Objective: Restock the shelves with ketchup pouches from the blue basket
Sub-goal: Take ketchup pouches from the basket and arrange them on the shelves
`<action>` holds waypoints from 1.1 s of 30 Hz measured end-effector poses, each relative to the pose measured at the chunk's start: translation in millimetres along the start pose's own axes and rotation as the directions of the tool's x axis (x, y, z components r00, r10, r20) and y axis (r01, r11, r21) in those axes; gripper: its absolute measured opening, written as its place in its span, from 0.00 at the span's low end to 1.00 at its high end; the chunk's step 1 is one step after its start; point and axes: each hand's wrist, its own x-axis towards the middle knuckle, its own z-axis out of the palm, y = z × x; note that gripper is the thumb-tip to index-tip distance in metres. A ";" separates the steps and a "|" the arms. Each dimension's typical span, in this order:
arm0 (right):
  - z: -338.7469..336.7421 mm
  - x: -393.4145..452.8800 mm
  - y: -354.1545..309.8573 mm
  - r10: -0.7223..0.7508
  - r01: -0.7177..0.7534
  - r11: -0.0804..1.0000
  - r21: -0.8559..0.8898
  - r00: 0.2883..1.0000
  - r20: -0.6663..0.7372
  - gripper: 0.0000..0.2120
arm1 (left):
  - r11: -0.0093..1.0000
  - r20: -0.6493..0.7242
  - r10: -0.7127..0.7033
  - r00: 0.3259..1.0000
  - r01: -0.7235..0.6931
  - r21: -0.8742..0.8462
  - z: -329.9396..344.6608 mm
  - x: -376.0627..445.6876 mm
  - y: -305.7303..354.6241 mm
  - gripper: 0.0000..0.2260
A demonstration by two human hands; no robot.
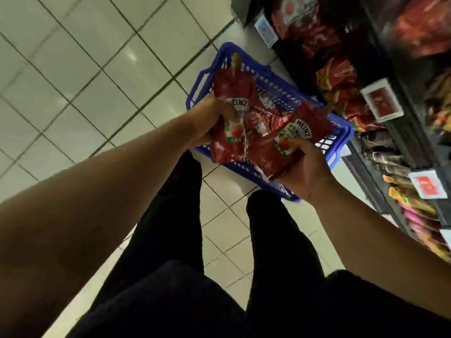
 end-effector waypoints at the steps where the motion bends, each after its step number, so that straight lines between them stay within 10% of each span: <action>1: 15.0 -21.4 -2.9 -0.020 0.019 1.000 0.008 1.000 0.009 0.11 | 0.999 0.019 0.026 0.999 -0.026 0.021 7.1 -22.1 11.3 0.25; 6: 82.7 -118.6 -14.0 -0.192 0.174 0.974 -0.143 0.974 -0.118 0.28 | 0.983 -0.019 0.151 0.988 -0.148 0.104 46.8 -127.4 71.0 0.22; 17: 156.8 -294.8 -46.1 -0.602 0.586 0.798 -0.141 0.789 -0.123 0.09 | 0.879 0.135 0.343 0.929 -0.369 0.303 95.8 -272.6 225.6 0.10; 33: 152.7 -432.1 -120.2 -0.842 0.831 0.538 -0.143 0.538 -0.042 0.18 | 0.812 0.330 0.349 0.877 -0.459 0.361 227.7 -340.3 297.6 0.10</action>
